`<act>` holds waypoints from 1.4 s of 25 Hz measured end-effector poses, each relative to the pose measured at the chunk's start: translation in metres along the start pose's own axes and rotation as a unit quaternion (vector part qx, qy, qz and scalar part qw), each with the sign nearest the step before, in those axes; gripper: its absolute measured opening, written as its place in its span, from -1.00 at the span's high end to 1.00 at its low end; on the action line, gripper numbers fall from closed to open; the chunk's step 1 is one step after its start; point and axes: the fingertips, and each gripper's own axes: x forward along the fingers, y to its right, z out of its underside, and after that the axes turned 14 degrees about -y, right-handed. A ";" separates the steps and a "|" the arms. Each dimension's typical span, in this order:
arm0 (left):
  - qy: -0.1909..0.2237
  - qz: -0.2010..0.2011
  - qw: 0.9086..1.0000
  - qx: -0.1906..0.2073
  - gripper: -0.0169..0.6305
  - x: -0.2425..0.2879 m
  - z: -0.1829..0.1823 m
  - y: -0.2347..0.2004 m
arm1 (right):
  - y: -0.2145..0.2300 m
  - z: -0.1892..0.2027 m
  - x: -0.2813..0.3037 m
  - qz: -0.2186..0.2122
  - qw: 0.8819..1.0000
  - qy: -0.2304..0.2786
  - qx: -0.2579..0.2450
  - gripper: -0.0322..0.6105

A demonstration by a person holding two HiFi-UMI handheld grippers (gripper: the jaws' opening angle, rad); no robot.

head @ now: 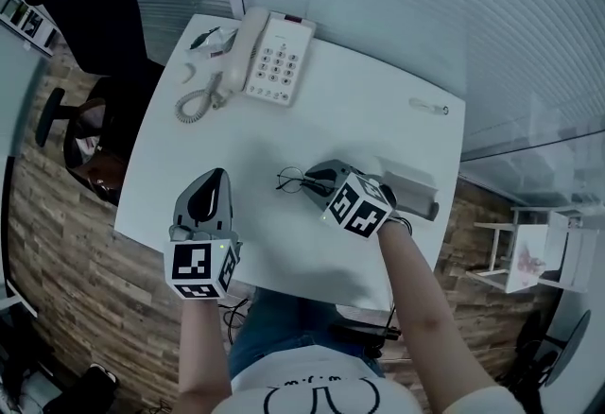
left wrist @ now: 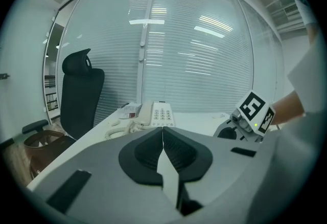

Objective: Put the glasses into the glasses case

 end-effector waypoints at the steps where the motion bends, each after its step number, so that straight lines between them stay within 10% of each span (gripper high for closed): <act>1: 0.000 -0.001 1.000 0.000 0.90 0.000 0.001 -0.002 | 0.000 -0.001 0.001 -0.007 1.000 0.000 0.002 0.68; 14: 0.011 0.003 1.000 0.002 0.90 -0.009 -0.008 -0.011 | -0.005 -0.008 -0.004 -0.015 1.000 -0.002 0.006 0.85; 35: 0.078 0.068 0.994 0.044 0.90 -0.028 -0.069 0.029 | -0.009 0.005 -0.113 0.097 0.995 -0.003 0.009 0.85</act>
